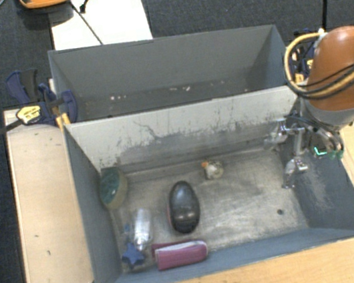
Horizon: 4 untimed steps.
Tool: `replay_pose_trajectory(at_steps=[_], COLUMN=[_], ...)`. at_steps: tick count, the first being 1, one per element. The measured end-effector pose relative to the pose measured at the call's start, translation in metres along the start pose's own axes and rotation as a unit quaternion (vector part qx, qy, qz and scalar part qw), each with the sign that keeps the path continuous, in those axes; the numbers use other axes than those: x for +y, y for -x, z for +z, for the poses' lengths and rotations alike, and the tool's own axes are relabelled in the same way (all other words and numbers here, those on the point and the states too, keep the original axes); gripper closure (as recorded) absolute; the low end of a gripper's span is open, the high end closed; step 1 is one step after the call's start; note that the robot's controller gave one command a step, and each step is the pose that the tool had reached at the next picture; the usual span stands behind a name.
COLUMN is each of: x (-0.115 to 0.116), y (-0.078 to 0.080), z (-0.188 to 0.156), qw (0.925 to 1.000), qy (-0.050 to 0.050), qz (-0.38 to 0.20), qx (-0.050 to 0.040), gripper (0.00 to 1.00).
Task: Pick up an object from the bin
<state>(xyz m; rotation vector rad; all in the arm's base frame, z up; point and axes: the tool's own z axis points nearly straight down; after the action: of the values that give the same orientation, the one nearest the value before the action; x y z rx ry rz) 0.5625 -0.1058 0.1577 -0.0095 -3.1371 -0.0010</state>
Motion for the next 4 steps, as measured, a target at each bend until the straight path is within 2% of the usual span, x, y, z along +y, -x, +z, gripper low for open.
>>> replay_pose_trajectory(at_steps=[1, 2, 3, 4], x=[-0.04, 0.058, 0.13, 0.202], y=[0.011, 0.021, 0.029, 0.031], z=[0.086, 0.055, 0.057, 0.085], qw=[0.9645, 0.959, 0.9717, 0.9385], qy=[0.002, 0.0, 0.0, -0.001], qz=[-0.264, -0.283, -0.236, -0.345], qx=[-0.005, -0.0063, -0.0058, -0.0062], gripper=[0.0, 0.0, 0.0, 0.0])
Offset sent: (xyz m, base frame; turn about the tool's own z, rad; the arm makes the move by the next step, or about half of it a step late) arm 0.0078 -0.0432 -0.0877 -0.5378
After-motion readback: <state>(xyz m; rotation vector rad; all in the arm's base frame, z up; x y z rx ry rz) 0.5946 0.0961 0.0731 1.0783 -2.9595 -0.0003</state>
